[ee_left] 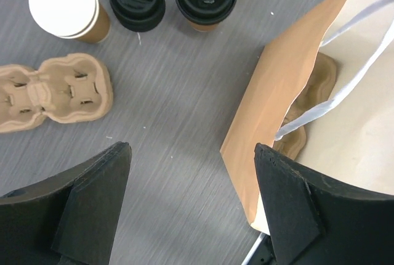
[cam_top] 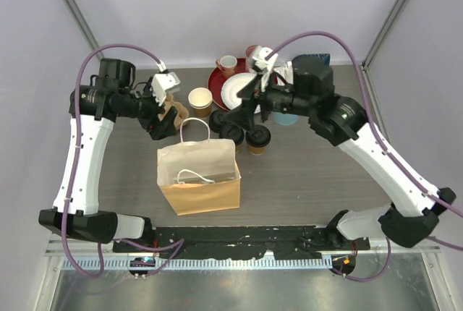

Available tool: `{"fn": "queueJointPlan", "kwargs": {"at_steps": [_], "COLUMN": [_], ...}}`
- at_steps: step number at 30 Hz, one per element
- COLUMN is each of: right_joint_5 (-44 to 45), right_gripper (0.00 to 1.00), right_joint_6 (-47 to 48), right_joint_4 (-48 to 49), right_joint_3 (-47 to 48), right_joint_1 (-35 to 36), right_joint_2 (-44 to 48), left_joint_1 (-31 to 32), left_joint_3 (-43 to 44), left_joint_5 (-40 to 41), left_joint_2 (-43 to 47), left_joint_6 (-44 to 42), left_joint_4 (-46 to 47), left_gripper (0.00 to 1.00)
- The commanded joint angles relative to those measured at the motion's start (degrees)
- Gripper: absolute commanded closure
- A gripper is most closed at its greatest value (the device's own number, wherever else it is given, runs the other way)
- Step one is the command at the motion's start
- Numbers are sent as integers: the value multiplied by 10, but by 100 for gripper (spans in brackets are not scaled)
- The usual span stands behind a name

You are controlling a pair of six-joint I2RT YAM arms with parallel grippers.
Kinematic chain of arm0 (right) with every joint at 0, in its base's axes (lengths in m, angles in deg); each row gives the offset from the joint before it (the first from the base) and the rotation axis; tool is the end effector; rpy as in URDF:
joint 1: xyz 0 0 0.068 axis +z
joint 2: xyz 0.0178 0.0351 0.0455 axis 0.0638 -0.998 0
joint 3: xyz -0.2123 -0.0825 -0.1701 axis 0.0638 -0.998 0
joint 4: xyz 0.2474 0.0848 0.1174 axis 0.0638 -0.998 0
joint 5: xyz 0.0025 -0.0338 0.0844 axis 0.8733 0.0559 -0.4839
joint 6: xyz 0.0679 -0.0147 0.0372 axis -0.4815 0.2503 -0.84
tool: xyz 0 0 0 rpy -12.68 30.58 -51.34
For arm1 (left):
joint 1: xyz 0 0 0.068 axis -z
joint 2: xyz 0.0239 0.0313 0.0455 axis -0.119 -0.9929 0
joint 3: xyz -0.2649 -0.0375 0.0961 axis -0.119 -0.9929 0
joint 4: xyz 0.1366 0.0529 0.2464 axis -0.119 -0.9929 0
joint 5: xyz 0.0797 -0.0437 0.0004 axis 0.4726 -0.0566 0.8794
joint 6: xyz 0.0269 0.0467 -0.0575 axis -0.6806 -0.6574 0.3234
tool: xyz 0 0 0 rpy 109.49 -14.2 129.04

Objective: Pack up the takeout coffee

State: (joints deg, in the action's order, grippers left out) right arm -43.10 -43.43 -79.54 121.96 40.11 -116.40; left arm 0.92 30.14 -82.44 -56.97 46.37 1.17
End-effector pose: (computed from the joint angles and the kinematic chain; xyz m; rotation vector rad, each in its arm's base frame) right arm 0.2208 0.2537 0.4949 -1.0589 1.5373 0.9092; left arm 0.2544 -0.0740 0.4395 1.1137 2.0725 -0.5279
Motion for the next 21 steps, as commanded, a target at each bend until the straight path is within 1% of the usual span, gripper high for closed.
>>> {"fn": "queueJointPlan", "kwargs": {"at_steps": [1, 2, 5, 10, 14, 17, 19, 21], "right_joint_5": [119, 130, 155, 174, 180, 191, 213, 222], "right_gripper": [20, 22, 24, 24, 27, 31, 34, 35], "right_joint_6": [-88, -96, -97, -90, -81, -76, -78, -74], "right_joint_4": [21, 21, 16, 10, 9, 24, 49, 63], "right_joint_3": [-93, -124, -162, -197, -222, -245, -257, -262], "right_joint_1": [-63, -70, -81, -80, -80, -80, -78, -73], "right_joint_2": [33, 38, 41, 20, 3, 0, -5, -24], "left_joint_1": [-3, -3, -3, -3, 5, 9, 10, 10], "left_joint_3": [-30, -33, -46, -83, -113, -134, -150, -164], "left_joint_5": [-17, -16, -16, -15, -40, -57, -65, -68], "left_joint_2": [24, 27, 40, 75, 95, 105, 107, 106], "left_joint_6": [-55, -58, -61, -55, -44, -42, -43, -50], "left_joint_4": [-182, -182, -181, -183, -182, -182, -182, -181], "left_gripper": [17, 18, 20, 20, 19, 19, 18, 19]}}
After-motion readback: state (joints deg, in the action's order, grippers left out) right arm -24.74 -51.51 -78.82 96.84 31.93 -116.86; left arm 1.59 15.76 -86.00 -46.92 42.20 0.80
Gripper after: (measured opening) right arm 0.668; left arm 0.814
